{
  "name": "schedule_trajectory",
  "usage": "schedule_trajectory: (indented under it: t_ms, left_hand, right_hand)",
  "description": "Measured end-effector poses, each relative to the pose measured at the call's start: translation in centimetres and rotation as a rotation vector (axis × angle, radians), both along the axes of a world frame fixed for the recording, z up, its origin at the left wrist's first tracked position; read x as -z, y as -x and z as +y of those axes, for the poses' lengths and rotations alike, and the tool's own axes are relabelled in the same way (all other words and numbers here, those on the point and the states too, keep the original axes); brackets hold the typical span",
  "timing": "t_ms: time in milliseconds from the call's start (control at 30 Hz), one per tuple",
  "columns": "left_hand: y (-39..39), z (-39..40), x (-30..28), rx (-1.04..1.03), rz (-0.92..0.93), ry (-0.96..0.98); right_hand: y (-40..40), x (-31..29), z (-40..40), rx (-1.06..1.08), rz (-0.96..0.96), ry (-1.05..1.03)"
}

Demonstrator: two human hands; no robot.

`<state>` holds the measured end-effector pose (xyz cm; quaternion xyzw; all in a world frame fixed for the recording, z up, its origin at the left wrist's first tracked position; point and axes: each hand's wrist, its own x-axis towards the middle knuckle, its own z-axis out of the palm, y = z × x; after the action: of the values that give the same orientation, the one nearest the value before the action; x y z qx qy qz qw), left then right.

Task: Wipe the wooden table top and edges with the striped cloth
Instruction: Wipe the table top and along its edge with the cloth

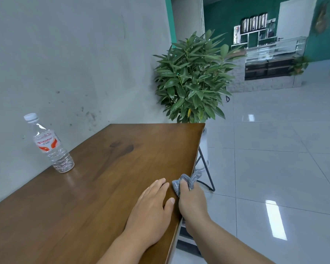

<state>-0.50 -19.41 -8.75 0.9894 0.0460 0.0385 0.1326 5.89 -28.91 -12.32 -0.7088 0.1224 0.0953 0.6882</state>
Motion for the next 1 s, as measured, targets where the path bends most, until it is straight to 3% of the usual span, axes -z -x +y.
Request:
schedule_trajectory:
  t_ms: [400,767,1000]
  left_hand:
    - [0.0,0.1,0.3,0.000,-0.003,-0.007]
    - [2.4,-0.5,0.2,-0.043,0.015,-0.015]
    - [1.9,-0.4,0.2,-0.029,-0.006,-0.012]
  right_hand:
    - [-4.3,-1.3,0.2,-0.001,0.063,0.019]
    - [1.8,-0.6,-0.3,-0.049,-0.013,0.030]
    - [0.2,-1.1,-0.2,-0.019,0.004,0.025]
